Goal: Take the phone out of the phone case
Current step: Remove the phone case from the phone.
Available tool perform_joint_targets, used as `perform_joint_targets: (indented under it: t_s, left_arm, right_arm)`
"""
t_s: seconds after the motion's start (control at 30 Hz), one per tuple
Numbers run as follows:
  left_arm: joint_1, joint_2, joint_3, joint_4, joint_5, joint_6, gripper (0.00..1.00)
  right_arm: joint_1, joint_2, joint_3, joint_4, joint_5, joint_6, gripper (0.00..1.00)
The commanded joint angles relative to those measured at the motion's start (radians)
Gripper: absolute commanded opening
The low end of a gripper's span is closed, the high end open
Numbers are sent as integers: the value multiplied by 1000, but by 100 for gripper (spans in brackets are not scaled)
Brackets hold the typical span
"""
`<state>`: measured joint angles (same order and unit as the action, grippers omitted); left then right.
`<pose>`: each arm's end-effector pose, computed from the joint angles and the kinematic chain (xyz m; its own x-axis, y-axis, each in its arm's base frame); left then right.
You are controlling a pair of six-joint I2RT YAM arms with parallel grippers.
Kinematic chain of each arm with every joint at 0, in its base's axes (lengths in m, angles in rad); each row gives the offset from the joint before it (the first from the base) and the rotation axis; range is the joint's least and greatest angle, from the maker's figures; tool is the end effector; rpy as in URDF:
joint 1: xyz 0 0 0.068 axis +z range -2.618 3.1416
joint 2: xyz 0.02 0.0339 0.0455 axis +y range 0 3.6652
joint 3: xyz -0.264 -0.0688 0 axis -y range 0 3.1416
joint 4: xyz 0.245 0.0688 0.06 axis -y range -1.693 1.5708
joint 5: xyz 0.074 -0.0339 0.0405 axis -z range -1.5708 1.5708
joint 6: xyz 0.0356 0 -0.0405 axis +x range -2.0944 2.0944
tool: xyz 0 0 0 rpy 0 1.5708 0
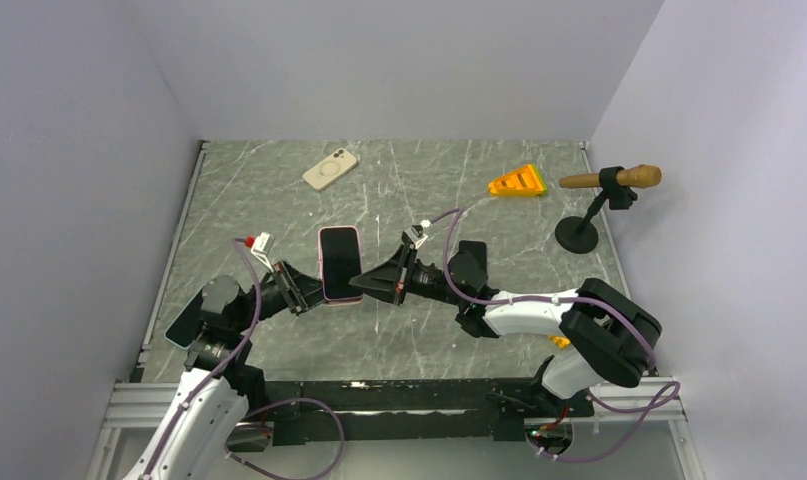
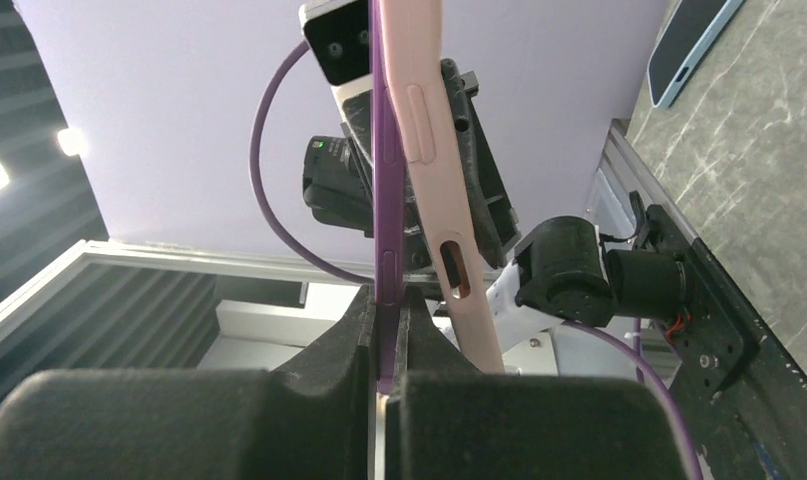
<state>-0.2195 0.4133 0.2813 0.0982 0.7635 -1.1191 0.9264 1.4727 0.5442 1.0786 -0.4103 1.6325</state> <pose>0.1202 -0.0520 0.2434 -0.7628 -0.4958 -0.4152 0.3334 0.2487 -0.9094 0.1655 0.2439 0.2319 -0.9737 0.2277 0.0014 -0.0298 -0.1338 0.9906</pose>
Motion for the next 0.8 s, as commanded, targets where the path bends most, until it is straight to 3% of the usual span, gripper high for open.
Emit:
perform_joint_targets:
  t_s: [0.0, 0.03, 0.2, 0.33, 0.5, 0.6, 0.77]
  left_arm:
    - [-31, 41, 11, 185, -9, -45, 7]
    - [-33, 49, 7, 201, -15, -56, 0]
    - [-35, 94, 2, 254, -57, -93, 0]
    - [-34, 136, 37, 116, -148, -85, 0]
    - [-33, 206, 46, 106, -224, -145, 0]
    - [-32, 276, 64, 182, -213, -155, 0]
    - [-30, 405, 148, 163, -172, -103, 0]
  right_arm:
    - [22, -12, 17, 108, -2, -2, 0]
    - [24, -11, 15, 105, -1, -4, 0]
    - [39, -14, -2, 100, 14, -13, 0]
    - [56, -38, -22, 75, 47, -35, 0]
    - [73, -88, -54, 24, 80, -63, 0]
    - [79, -119, -79, 4, 94, -73, 0]
    - [90, -177, -125, -35, 116, -95, 0]
